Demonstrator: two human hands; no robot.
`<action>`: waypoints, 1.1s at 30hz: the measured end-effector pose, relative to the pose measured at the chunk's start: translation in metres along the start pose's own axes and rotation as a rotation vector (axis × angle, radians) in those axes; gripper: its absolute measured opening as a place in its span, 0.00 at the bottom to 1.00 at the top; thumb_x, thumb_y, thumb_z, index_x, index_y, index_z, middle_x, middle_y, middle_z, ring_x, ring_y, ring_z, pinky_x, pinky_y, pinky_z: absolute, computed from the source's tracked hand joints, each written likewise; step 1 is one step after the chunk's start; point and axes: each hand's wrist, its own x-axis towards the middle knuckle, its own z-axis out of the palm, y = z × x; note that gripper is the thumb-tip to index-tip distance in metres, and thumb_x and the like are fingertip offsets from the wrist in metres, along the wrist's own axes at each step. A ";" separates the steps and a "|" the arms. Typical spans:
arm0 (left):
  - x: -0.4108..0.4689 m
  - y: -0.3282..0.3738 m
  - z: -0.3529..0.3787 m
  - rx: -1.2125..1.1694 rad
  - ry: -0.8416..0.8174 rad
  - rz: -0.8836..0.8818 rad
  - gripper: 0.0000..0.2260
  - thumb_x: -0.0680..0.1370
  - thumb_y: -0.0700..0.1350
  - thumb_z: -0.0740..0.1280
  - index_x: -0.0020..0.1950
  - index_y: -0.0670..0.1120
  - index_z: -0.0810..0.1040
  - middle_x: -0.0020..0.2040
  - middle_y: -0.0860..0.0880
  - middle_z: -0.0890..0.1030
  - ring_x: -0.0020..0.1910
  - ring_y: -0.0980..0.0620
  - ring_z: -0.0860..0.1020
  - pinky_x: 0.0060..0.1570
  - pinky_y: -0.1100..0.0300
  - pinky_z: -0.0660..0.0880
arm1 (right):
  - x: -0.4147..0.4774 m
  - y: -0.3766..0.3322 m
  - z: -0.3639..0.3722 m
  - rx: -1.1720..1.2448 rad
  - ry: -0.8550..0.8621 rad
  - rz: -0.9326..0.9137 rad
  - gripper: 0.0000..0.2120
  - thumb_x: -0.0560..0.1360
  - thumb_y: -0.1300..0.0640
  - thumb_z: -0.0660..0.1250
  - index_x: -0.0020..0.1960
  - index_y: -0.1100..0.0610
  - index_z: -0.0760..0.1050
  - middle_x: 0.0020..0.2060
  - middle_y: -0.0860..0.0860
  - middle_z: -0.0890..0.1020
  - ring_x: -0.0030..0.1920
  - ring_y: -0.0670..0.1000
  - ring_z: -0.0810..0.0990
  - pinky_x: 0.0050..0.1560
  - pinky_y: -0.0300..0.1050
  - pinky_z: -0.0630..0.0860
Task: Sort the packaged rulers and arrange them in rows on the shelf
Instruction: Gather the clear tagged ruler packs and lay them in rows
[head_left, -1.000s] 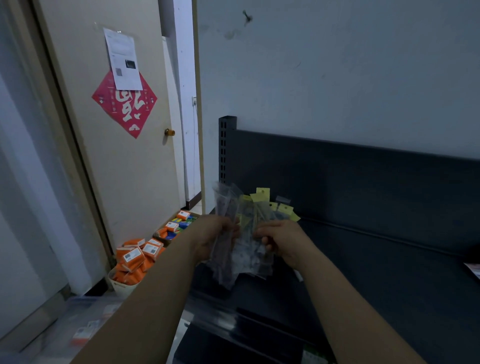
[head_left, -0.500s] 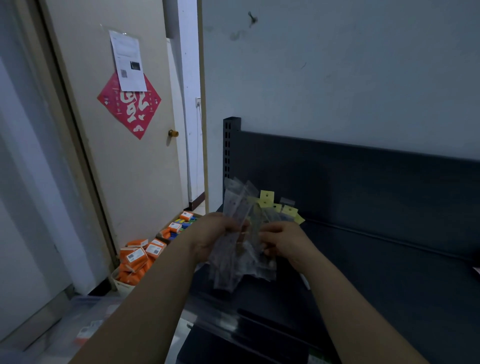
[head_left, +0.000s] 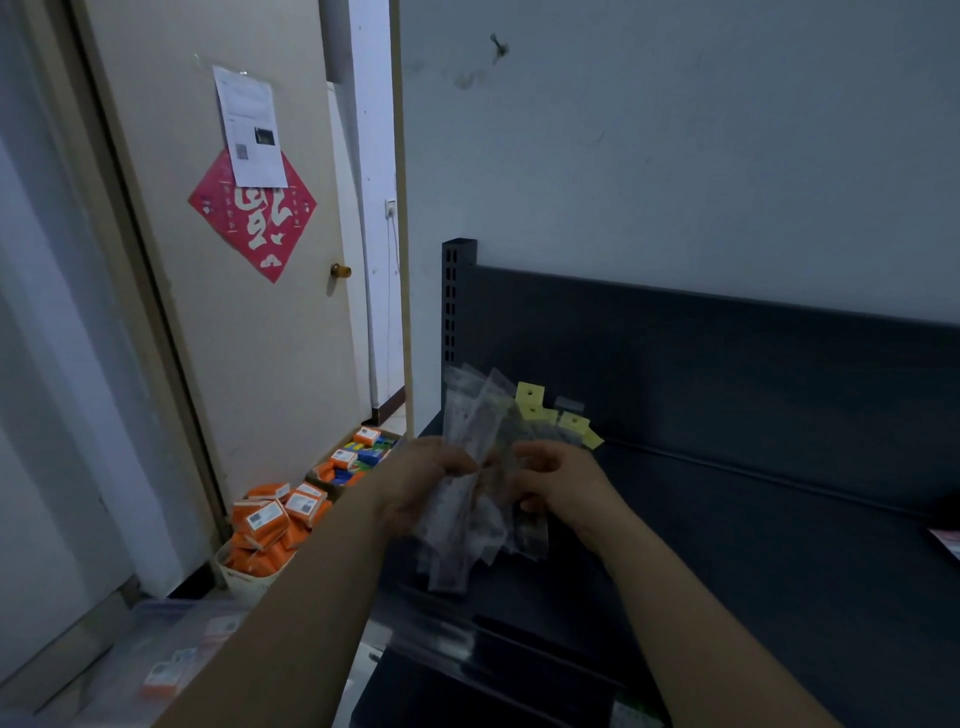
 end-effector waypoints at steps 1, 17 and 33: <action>-0.001 0.000 -0.003 -0.009 -0.001 0.014 0.18 0.70 0.35 0.66 0.60 0.38 0.79 0.56 0.36 0.81 0.54 0.37 0.80 0.57 0.42 0.76 | 0.000 0.000 -0.001 0.027 0.006 -0.003 0.15 0.72 0.66 0.71 0.58 0.58 0.77 0.49 0.55 0.80 0.37 0.51 0.80 0.36 0.39 0.79; -0.019 -0.019 0.014 -0.328 -0.228 0.066 0.21 0.66 0.34 0.64 0.59 0.35 0.76 0.46 0.38 0.79 0.40 0.45 0.78 0.46 0.50 0.76 | -0.019 -0.009 -0.059 0.736 0.233 0.074 0.19 0.74 0.69 0.65 0.58 0.55 0.63 0.29 0.54 0.79 0.26 0.46 0.79 0.26 0.36 0.76; 0.008 -0.048 0.126 -0.560 -0.047 0.205 0.06 0.80 0.41 0.65 0.50 0.38 0.77 0.43 0.41 0.79 0.43 0.44 0.79 0.51 0.47 0.77 | -0.082 0.018 -0.080 0.297 0.269 0.170 0.05 0.73 0.60 0.70 0.44 0.61 0.77 0.39 0.56 0.81 0.37 0.51 0.79 0.39 0.44 0.76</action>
